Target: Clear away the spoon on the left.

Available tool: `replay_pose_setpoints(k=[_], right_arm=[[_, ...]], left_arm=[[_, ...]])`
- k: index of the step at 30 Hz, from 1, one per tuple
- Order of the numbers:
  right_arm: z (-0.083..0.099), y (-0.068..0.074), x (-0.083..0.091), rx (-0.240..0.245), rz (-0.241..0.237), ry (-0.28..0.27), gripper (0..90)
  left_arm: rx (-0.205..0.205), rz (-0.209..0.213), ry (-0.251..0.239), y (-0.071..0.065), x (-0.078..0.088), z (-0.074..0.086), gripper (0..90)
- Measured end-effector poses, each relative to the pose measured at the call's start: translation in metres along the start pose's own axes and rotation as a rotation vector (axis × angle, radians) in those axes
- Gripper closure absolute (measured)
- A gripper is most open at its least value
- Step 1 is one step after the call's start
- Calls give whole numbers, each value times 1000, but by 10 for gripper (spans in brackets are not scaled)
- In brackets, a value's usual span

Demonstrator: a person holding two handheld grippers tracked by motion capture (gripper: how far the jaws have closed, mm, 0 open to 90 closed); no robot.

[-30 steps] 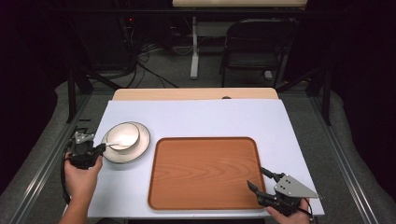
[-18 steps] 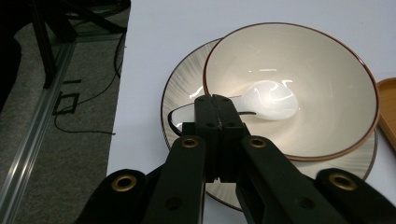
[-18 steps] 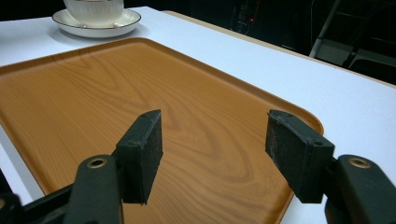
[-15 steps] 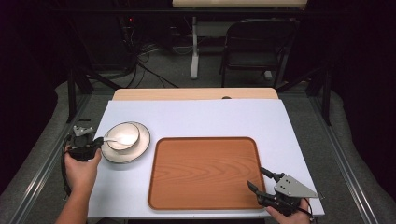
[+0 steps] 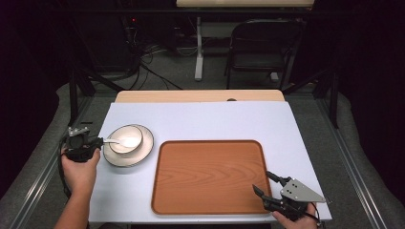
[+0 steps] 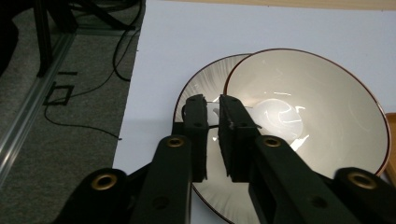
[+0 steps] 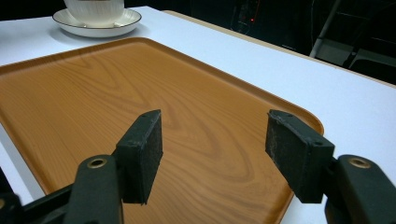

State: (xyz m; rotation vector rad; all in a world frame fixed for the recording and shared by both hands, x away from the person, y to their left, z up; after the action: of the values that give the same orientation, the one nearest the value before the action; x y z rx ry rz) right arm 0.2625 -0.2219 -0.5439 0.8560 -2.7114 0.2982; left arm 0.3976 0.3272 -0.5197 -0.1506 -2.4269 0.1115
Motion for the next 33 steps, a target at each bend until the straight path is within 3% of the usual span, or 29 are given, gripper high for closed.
replay_pose_setpoints(k=[7, 16, 33], right_arm=[[0, 0, 0, 1, 0, 1, 366], [0, 0, 0, 0, 0, 0, 366], [0, 0, 0, 0, -2, 0, 366]], left_arm=[[121, 19, 17, 7, 1, -3, 648], [256, 72, 30, 14, -4, -2, 555], [365, 124, 4, 8, -25, 3, 550]])
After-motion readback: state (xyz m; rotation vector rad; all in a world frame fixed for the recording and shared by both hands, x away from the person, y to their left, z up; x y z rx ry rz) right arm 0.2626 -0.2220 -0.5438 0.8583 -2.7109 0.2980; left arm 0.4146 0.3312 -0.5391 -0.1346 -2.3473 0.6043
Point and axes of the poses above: each handheld gripper's, and its own axes: x roughly backward along the jaws, z roughly out of its underside, y roughly to its left, the point moved 6 cm from there along -x, roughly forward along the jaws, and after that the axes turned 3 degrees about z, right-handed, at the moved point
